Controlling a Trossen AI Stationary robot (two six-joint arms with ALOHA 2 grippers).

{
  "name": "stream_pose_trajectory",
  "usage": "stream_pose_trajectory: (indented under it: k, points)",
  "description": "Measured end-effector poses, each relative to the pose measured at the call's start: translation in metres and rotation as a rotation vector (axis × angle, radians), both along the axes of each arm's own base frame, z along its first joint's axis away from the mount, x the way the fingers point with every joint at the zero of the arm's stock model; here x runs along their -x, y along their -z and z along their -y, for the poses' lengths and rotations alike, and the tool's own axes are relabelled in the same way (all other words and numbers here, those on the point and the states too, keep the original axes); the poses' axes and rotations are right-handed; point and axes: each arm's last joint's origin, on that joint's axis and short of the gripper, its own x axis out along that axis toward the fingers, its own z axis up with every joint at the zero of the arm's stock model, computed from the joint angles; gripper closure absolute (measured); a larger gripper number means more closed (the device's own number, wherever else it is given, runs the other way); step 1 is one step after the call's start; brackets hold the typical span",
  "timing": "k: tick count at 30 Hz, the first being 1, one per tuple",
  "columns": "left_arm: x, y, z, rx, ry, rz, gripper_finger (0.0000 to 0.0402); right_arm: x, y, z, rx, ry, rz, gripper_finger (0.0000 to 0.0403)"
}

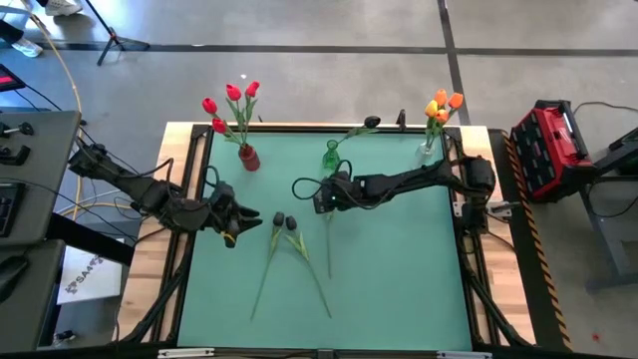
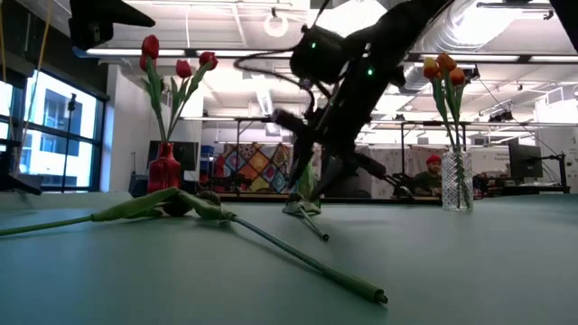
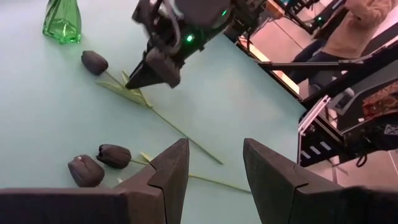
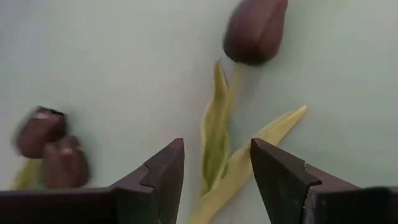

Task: Sort flowers into vase by color
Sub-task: Put the black tulip into the green vase

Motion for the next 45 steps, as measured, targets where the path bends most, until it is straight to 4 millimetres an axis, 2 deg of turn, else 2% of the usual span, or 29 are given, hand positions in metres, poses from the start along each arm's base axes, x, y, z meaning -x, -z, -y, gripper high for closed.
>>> stream_pose_trajectory:
  k: [3, 14, 20, 26, 29, 33, 39, 45]
  points:
    - [0.001, 0.000, 0.002, 0.002, 0.002, 0.005, 0.0262, -0.002, 0.007, 0.005, 0.015, -0.005, -0.007, 0.0229]
    - [0.004, 0.001, 0.008, 0.010, 0.028, -0.006, 0.0262, -0.005, 0.007, 0.036, 0.042, 0.074, 0.061, 0.0252]
    - [0.005, 0.002, 0.007, 0.008, 0.031, -0.013, 0.0262, -0.010, 0.025, 0.037, -0.040, 0.057, 0.066, 0.0265]
    - [0.006, 0.003, 0.008, 0.009, 0.050, -0.037, 0.0262, -0.013, 0.030, 0.035, -0.049, 0.045, 0.068, 0.0269]
    - [0.006, 0.004, 0.008, 0.008, 0.055, -0.046, 0.0262, -0.013, 0.030, 0.035, -0.044, 0.035, 0.072, 0.0300]
    - [0.006, 0.004, 0.007, -0.009, 0.063, -0.048, 0.0262, -0.015, 0.029, 0.032, -0.037, 0.004, 0.089, 0.0382]
    - [0.006, 0.004, 0.007, -0.025, 0.051, -0.046, 0.0262, -0.020, 0.016, 0.025, -0.012, -0.031, 0.174, 0.0397]
    - [0.006, 0.004, 0.006, -0.029, 0.046, -0.047, 0.0262, -0.023, -0.032, 0.005, 0.175, -0.060, 0.339, 0.0401]
